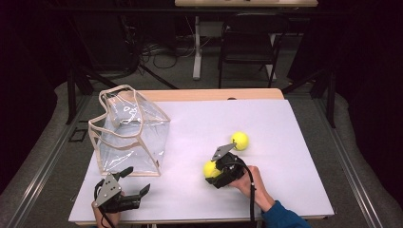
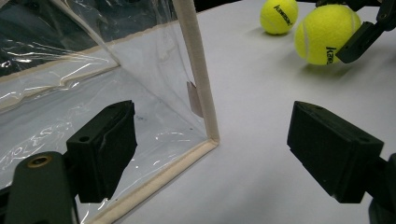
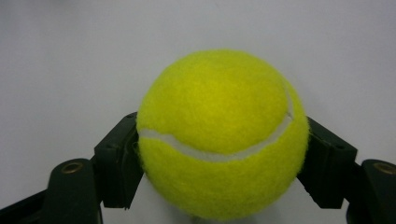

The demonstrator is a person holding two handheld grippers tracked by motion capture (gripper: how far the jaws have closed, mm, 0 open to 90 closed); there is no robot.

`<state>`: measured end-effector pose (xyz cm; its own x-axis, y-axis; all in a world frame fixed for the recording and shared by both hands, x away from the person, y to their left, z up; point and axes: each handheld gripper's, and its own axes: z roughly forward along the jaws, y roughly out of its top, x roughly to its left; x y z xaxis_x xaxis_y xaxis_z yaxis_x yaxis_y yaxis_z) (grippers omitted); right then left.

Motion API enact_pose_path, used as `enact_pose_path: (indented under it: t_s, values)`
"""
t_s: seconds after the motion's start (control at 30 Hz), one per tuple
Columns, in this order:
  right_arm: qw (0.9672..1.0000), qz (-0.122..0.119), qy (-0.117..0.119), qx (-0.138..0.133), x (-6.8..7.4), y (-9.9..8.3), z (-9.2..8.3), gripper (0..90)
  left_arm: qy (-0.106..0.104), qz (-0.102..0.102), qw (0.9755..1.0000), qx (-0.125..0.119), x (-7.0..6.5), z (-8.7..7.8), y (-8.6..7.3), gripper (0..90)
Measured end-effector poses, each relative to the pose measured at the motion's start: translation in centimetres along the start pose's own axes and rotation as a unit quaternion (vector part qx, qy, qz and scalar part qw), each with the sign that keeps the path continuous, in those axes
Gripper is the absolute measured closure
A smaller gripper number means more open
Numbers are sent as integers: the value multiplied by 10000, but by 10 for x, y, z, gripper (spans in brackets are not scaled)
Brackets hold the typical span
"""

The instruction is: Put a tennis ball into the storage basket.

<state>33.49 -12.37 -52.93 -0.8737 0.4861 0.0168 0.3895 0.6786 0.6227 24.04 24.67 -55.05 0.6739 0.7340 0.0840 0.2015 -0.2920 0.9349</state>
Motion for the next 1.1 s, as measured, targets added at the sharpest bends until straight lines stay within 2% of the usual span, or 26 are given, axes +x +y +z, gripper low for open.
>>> enact_pose_path:
  t_s: [0.63,0.83,1.0,1.1]
  values:
    - [9988,27,-84,-491,1,1,-12,254,-9,-27,10000,-12,0,0,0,160]
    - [9968,-1,-183,-774,2,2,-17,255,-8,-31,10000,-22,0,0,0,160]
    - [9958,9,-244,-883,2,2,-21,255,-11,-28,10000,-25,0,0,0,160]
    - [9941,-15,-289,-1047,3,2,-23,255,-12,-41,10000,-24,0,0,0,160]
